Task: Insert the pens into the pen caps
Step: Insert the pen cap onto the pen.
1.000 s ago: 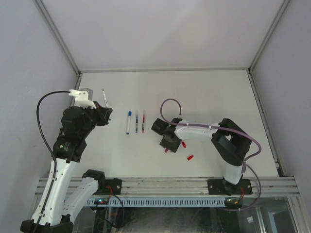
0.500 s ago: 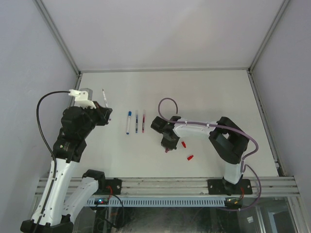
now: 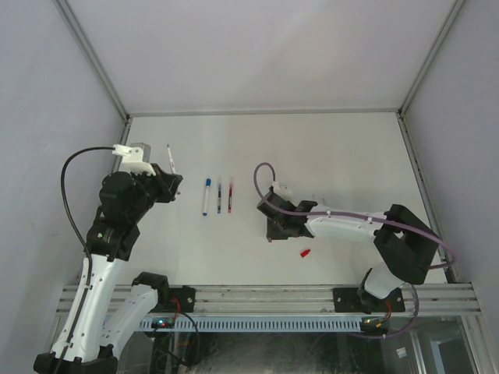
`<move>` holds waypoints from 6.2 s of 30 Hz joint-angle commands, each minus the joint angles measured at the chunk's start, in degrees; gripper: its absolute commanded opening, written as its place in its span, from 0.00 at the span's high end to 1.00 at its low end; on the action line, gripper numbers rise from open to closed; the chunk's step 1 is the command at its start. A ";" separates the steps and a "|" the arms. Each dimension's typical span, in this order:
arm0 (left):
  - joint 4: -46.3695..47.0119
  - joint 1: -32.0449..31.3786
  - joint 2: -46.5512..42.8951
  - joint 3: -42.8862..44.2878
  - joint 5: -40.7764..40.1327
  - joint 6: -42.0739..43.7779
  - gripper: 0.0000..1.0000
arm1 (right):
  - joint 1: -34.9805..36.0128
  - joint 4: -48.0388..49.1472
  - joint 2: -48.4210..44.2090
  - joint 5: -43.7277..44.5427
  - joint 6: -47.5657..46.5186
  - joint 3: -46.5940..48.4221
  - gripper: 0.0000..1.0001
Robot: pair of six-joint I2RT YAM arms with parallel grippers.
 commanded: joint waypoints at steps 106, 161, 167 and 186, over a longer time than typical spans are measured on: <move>32.02 -52.09 14.12 -7.55 -2.43 1.12 1.00 | -11.96 56.34 -52.67 -23.26 -13.62 -26.07 1.00; 26.85 -52.10 15.50 -3.44 -9.14 -2.37 1.00 | -21.67 32.50 -57.98 -36.25 -23.59 -19.53 0.40; 25.73 -51.92 15.58 -2.77 -10.69 -3.13 1.00 | -27.85 34.40 -55.00 -45.60 -21.40 -18.54 0.34; 29.68 -48.36 12.71 -5.94 -5.57 -6.33 1.00 | -29.26 30.17 -53.22 -40.17 -24.59 -13.77 0.03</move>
